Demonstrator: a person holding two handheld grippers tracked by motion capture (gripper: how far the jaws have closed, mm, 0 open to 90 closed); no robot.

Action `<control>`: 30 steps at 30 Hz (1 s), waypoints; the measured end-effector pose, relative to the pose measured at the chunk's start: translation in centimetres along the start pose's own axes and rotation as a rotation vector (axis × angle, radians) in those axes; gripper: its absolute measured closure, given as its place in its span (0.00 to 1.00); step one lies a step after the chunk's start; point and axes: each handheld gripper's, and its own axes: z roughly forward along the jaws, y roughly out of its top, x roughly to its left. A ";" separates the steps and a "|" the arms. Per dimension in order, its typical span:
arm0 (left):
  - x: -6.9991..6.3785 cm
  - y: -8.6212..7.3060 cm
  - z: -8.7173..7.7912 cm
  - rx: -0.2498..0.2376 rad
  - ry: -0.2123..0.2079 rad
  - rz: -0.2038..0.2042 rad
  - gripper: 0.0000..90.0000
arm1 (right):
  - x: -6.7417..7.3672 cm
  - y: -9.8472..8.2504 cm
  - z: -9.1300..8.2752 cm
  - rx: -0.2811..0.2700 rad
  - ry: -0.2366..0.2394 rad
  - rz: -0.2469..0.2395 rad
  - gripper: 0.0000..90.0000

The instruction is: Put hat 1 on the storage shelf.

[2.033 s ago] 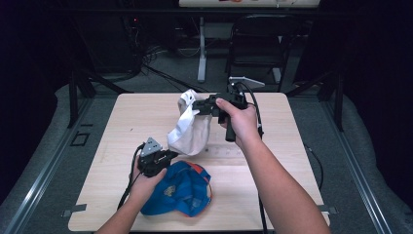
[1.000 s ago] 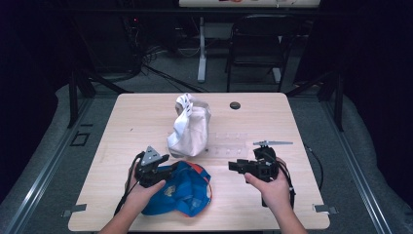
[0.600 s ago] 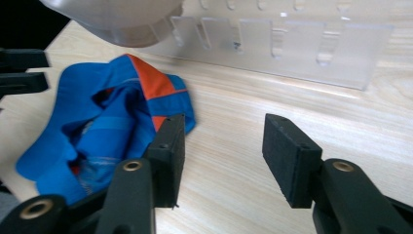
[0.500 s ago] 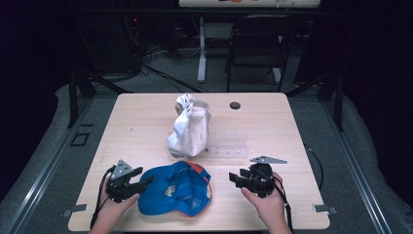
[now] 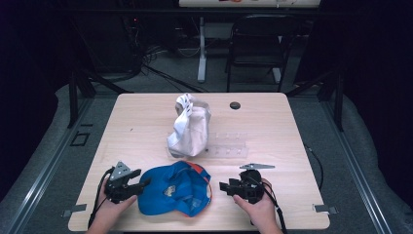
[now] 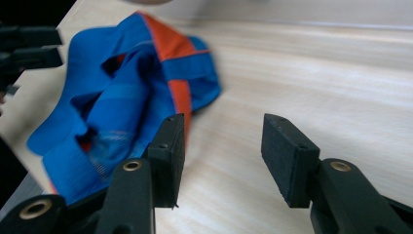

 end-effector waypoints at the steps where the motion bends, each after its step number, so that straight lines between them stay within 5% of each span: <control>1: 0.0 0.0 0.0 0.001 0.000 0.001 0.51 | 0.2 0.0 0.2 0.007 0.013 0.007 0.58; 8: 0.1 -0.2 -0.1 -0.001 0.003 -0.005 0.51 | 0.4 0.2 1.0 0.062 0.101 0.057 0.57; 9: 0.1 -0.2 -0.2 0.010 0.002 -0.011 0.51 | 0.2 0.2 1.6 0.075 0.158 0.098 0.57; 27: 0.6 -1.6 -1.8 0.006 0.049 -0.036 0.51 | 0.0 0.9 5.9 0.216 0.199 0.137 0.58; 30: 0.6 -1.8 -1.9 -0.003 0.058 -0.041 0.51 | -0.1 1.0 6.3 0.238 0.263 0.173 0.62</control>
